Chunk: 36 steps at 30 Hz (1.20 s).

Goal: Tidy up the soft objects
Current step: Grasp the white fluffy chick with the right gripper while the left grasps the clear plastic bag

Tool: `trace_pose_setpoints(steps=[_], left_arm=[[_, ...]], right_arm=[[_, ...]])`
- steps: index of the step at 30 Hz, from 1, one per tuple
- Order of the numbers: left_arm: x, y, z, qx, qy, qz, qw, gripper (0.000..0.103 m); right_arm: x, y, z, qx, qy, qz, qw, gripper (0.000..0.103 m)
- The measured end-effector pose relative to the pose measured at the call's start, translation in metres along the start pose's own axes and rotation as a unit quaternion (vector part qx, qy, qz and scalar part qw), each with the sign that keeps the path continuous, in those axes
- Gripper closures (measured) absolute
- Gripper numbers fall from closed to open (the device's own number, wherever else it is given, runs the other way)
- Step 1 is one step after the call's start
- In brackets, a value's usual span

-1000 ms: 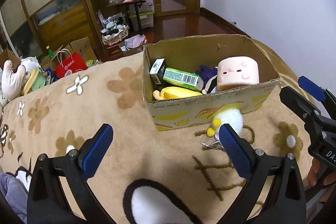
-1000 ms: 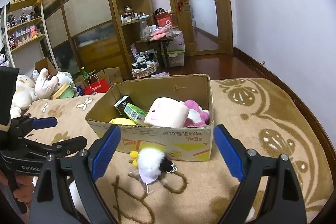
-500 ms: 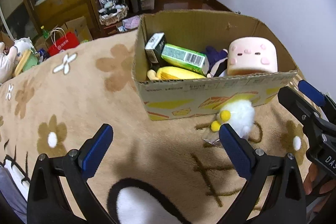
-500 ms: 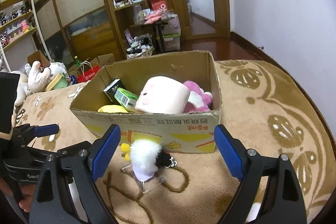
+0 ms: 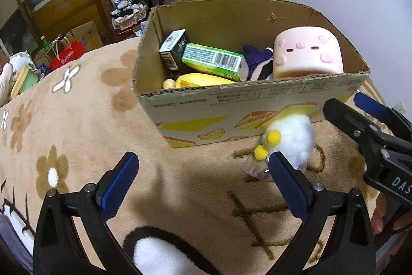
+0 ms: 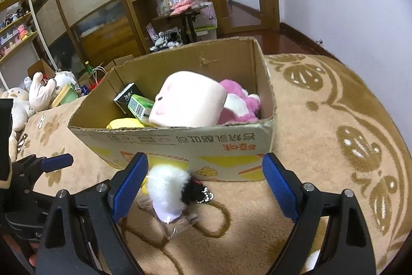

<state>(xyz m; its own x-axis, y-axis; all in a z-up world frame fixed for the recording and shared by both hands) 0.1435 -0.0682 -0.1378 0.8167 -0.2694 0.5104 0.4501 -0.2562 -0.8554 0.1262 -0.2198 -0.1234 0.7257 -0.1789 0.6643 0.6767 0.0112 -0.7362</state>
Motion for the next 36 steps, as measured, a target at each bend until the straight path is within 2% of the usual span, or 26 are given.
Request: trace_pose_setpoints(steps=[4,13,24,32,36], left_arm=[[-0.001,0.008,-0.001,0.002,0.003,0.005,1.0,0.003],[-0.006,0.026,-0.001,-0.024,-0.006,0.021,0.9995,0.003],[-0.011,0.045,-0.014,-0.053,0.014,0.033,0.998,0.003],[-0.014,0.059,-0.015,-0.072,0.019,0.037,0.9965,0.003],[-0.015,0.063,-0.013,-0.086,0.01,0.032,0.9958,0.003]], right_arm=[[-0.001,0.006,0.001,0.011,0.007,0.012,1.0,0.008],[-0.007,0.022,0.002,0.013,0.007,0.041,0.999,0.008],[-0.02,0.041,0.005,-0.005,0.013,0.079,0.997,0.008],[-0.025,0.056,0.01,0.019,0.037,0.104,0.994,0.009],[-0.031,0.066,0.014,0.025,0.037,0.126,0.991,0.018]])
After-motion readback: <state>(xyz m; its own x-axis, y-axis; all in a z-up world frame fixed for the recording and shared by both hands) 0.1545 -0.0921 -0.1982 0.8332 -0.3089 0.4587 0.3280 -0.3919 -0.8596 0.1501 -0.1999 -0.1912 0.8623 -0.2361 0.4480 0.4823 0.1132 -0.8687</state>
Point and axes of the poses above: each gripper's, at about its wrist camera, not at the fingertips, and y roughly the way its jaws point, z to its left, x to its top, the point moved 5 cm from there along y, roughly the way its jaws point, and after that the axes turned 5 degrees about -x, right-handed, at the moved point
